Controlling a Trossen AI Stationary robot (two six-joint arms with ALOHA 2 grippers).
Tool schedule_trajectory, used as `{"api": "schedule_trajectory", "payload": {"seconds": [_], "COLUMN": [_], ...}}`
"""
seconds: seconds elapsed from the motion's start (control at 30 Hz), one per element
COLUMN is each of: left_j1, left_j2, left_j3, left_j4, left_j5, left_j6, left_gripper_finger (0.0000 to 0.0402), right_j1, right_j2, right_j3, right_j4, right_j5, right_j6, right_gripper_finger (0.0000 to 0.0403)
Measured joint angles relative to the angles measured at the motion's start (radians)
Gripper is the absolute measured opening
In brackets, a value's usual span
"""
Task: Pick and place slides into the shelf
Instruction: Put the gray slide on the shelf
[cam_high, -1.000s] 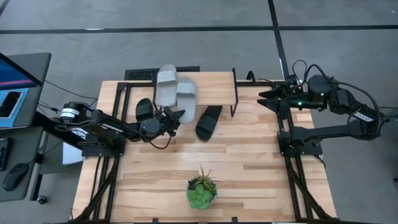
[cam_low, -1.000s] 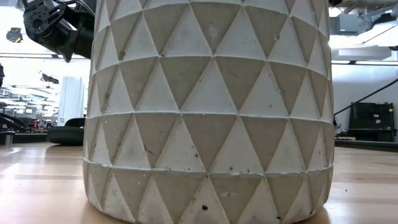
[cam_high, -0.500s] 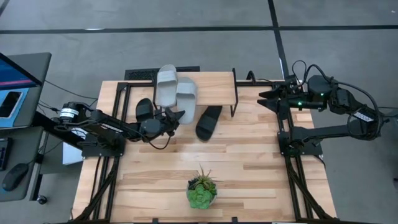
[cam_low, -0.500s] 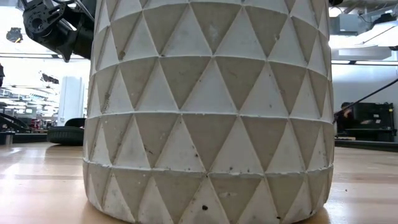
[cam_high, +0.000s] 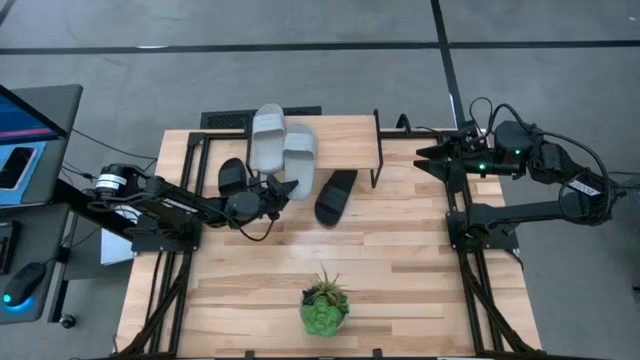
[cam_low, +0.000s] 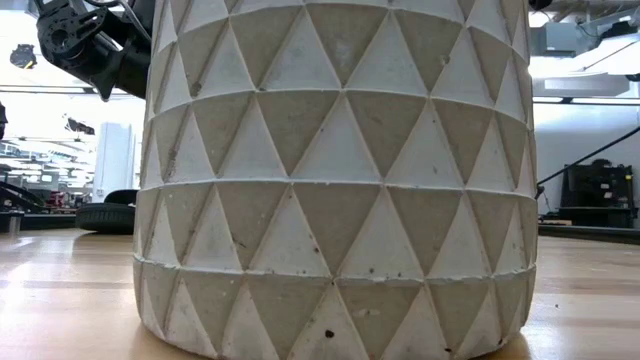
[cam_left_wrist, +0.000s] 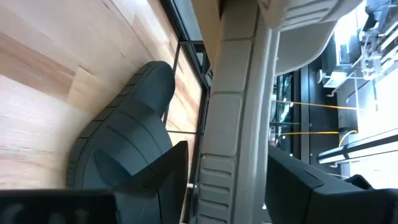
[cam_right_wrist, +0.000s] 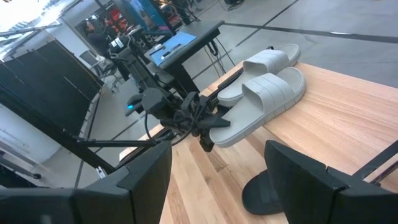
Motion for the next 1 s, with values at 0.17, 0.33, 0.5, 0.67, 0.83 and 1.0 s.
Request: {"api": "schedule_trajectory", "payload": {"seconds": [0.17, 0.33, 0.5, 0.67, 0.83, 1.0], "left_j1": [-0.002, -0.001, -0.001, -0.001, -0.014, -0.036], "left_j2": [-0.010, -0.069, -0.175, -0.268, -0.306, -0.313], "left_j3": [0.000, 0.000, 0.000, -0.001, -0.001, 0.000], "left_j4": [-0.014, -0.053, -0.219, -0.360, -0.411, -0.434], "left_j5": [0.000, -0.004, -0.030, -0.035, -0.034, -0.026], "left_j6": [0.022, 0.080, 0.078, 0.062, 0.064, 0.055], "left_gripper_finger": [0.0167, 0.0167, 0.0167, 0.0167, 0.0167, 0.0167], "right_j1": [0.000, 0.000, 0.000, 0.000, 0.000, 0.000], "right_j2": [0.000, 0.000, 0.000, 0.000, 0.001, 0.001], "right_j3": [0.000, 0.000, 0.000, 0.000, 0.000, 0.000], "right_j4": [0.000, 0.000, -0.001, -0.001, -0.001, -0.001], "right_j5": [0.000, 0.000, 0.000, 0.000, 0.000, 0.000], "right_j6": [0.000, 0.000, 0.000, 0.000, 0.000, 0.000], "right_gripper_finger": [0.0249, 0.0249, 0.0249, 0.0249, 0.0249, 0.0249]}}
